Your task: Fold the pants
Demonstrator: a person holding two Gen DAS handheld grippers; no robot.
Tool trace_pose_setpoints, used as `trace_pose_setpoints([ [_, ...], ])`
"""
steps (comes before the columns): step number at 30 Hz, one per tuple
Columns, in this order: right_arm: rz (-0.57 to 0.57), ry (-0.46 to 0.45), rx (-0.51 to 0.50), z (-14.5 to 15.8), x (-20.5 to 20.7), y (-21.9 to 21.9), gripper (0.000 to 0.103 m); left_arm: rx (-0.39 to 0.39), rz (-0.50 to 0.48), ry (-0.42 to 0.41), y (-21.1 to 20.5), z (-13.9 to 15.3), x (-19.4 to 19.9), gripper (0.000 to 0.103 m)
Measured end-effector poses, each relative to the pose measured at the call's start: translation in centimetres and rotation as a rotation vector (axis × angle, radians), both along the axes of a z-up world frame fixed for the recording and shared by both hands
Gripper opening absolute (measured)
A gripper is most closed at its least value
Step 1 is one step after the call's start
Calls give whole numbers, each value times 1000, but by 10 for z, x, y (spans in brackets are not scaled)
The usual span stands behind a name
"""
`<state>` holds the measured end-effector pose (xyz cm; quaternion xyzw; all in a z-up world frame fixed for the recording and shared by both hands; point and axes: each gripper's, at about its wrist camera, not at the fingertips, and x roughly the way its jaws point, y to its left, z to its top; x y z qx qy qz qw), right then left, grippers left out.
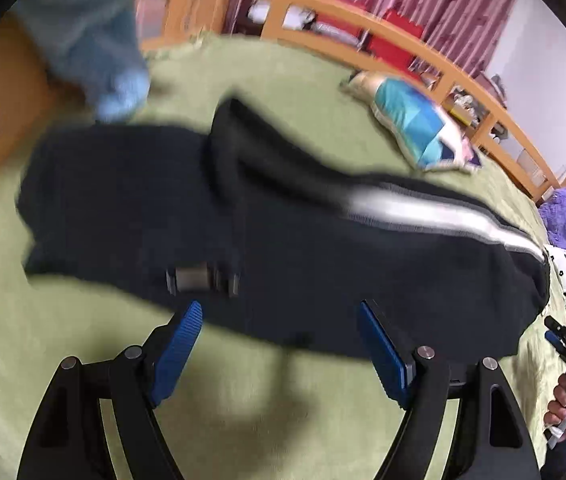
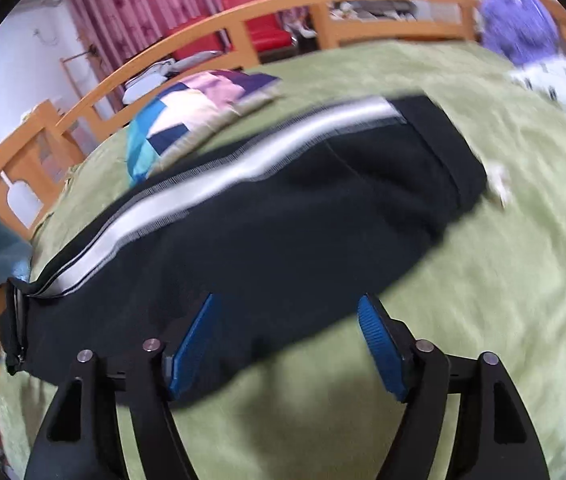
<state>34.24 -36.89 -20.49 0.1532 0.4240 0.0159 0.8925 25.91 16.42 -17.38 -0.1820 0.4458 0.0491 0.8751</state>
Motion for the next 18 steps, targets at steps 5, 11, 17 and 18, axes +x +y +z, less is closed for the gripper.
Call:
trace_pose_setpoints([
  [5,-33,54,63,-36,-7,-18,72,-53,65,57,3,-44,5,77],
  [11,-46,24,136,-53,19,-20,74,-120,123,-19,13,-54,30,77],
  [17,-79,8,171,-64,68,-8,92,-151,198,18,19,-62,75,77],
  [18,-87,10,148,-64,77,-3,93,-138,205,18,17,-61,80,77],
])
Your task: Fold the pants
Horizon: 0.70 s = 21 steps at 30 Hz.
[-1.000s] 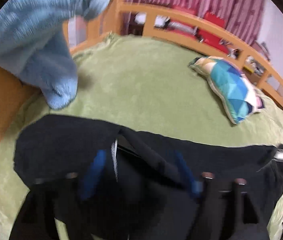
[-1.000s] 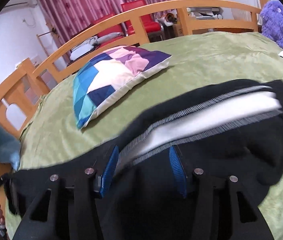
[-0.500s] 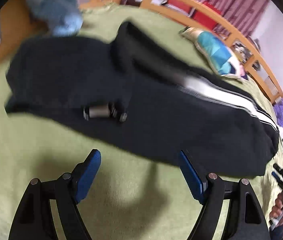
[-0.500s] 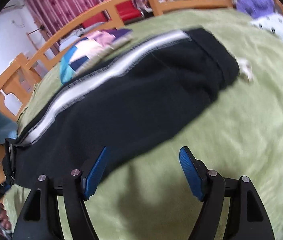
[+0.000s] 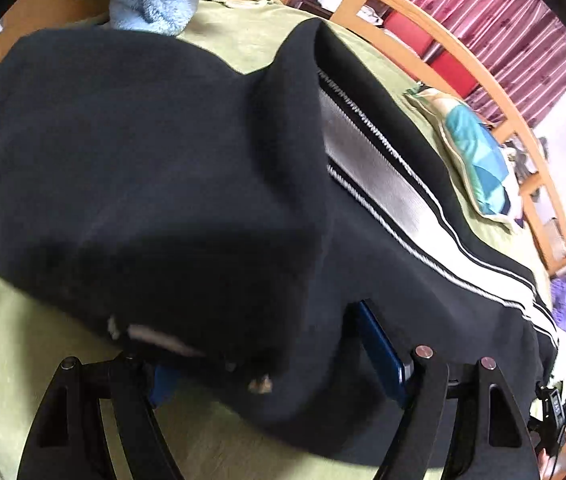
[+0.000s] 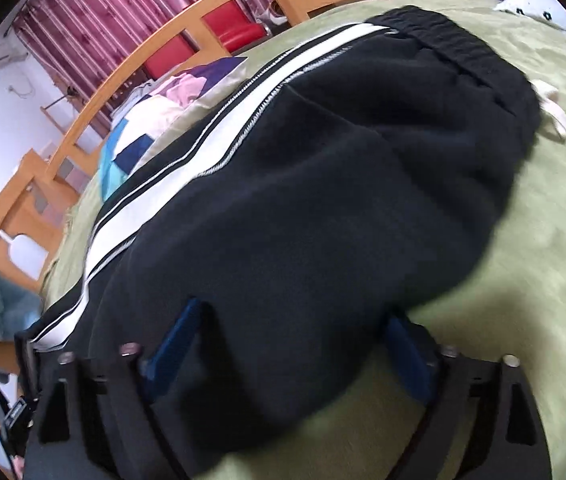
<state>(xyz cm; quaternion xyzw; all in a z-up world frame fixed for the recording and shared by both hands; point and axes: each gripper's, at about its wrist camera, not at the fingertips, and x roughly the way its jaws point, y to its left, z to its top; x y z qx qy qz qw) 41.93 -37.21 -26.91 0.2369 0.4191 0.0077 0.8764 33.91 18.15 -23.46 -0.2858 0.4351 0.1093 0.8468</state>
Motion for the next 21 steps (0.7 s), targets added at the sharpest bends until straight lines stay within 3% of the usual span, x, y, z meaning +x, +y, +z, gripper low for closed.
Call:
trace_pose_setpoints([
  [2,-15,5,-71,2,17,12,90,34,6,-6,-5,1,6,67],
  [3,-20,12,-105,3,23,17,75,61,15,1,-5,2,7,44],
  [4,-26,21,-148,3,26,23,60,60,11,9,-3,1,6,30],
  [5,-31,21,-194,6,27,27,27,40,2,5,-1,2,5,24],
  [6,-30,15,-215,9,25,27,17,13,-5,-1,2,3,2,20],
  [11,-34,-2,-245,37,-4,27,12,7,-31,5,-1,18,-26,17],
  [14,-40,4,-213,48,-26,20,12,17,-52,17,-5,25,-58,17],
  [21,-47,3,-261,72,-147,6,12,42,-120,74,-13,33,-154,17],
])
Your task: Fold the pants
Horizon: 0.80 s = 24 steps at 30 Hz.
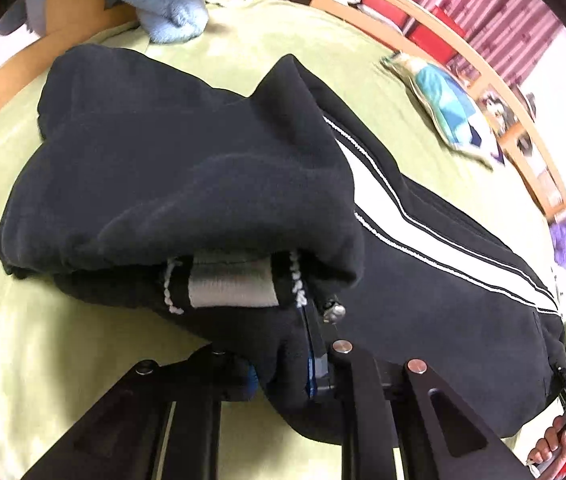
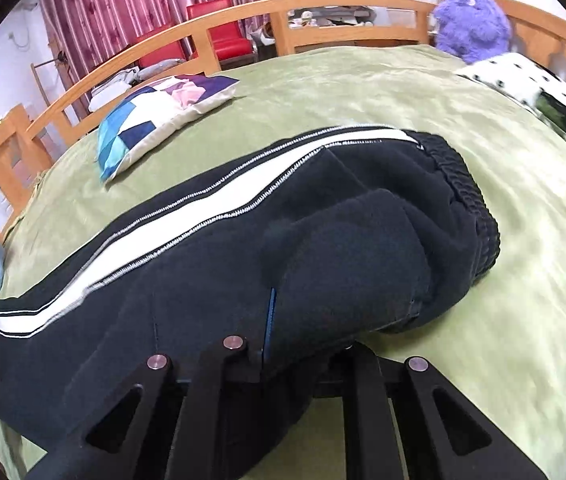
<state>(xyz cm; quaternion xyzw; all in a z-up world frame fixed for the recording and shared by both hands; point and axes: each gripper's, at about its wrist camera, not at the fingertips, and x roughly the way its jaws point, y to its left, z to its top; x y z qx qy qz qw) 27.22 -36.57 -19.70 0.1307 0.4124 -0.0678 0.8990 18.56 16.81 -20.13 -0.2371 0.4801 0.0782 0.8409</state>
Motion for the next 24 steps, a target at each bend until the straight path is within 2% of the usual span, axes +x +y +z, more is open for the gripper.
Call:
trace_pose_setpoints([
  [8,-41,24,22,-2,-157,-57,12,-24,-108,42,-33,4,-107,17],
  [11,-60,49,9,-7,-195,-77,13,-28,-151,40,-45,5,-133,19],
  [13,-66,80,21,-15,-206,-87,17,3,-175,60,-50,3,-141,26],
  [15,-56,140,34,-22,-208,-90,29,30,-200,99,-53,3,-145,30],
  [17,-46,168,10,-24,-217,-87,30,48,-240,84,-52,12,-159,33],
  [20,-40,133,-64,-12,-241,-78,39,55,-271,24,-46,31,-180,48],
  [21,-39,120,-73,-7,-246,-76,39,67,-276,2,-41,37,-187,58],
  [24,-54,71,-79,11,-254,-70,47,115,-286,-45,-37,49,-196,60],
])
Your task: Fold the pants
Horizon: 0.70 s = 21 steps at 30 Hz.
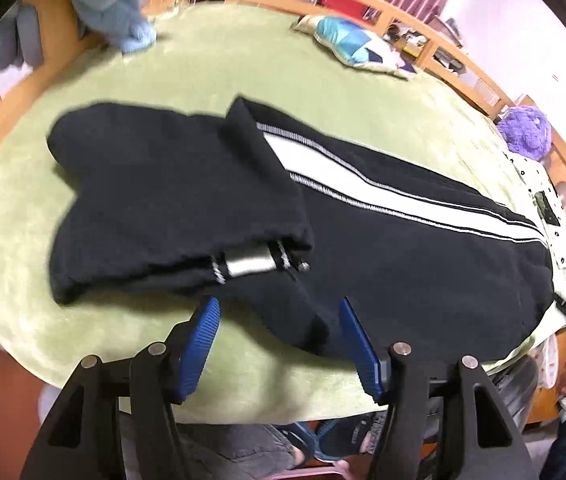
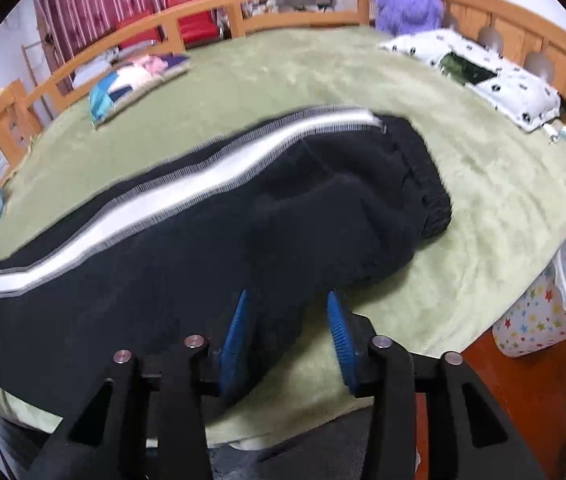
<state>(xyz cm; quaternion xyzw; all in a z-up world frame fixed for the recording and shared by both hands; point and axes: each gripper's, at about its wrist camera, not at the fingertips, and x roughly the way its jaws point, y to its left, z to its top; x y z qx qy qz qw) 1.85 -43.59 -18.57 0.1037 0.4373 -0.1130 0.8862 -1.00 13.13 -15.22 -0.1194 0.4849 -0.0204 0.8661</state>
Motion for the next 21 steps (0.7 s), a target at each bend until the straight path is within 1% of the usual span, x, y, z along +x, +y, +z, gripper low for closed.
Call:
trace_pose_setpoints([
  [2,-3,-30,15,10,1,6,48,13,18,-25,9,7,-4,60],
  [4,11,-37,27,15,7,14,48,-3,39,-47,21,16,2,60],
  [8,47,-26,5,18,25,36,48,-19,126,-82,50,23,25,60],
  [9,54,-22,3,17,32,41,48,-28,160,-85,65,24,27,60],
  [11,62,-17,18,15,40,51,48,-50,204,-64,85,16,37,60],
  [13,70,-12,36,13,45,59,48,-65,219,-44,98,4,52,60],
  [15,87,-3,50,10,54,71,48,-38,239,-7,109,-7,69,60],
  [17,106,13,37,5,63,83,49,-42,258,19,118,-18,83,60],
  [19,108,37,13,-2,73,91,51,-68,279,59,129,-29,95,59],
  [21,105,71,8,-11,82,95,51,-106,290,81,137,-40,111,59],
])
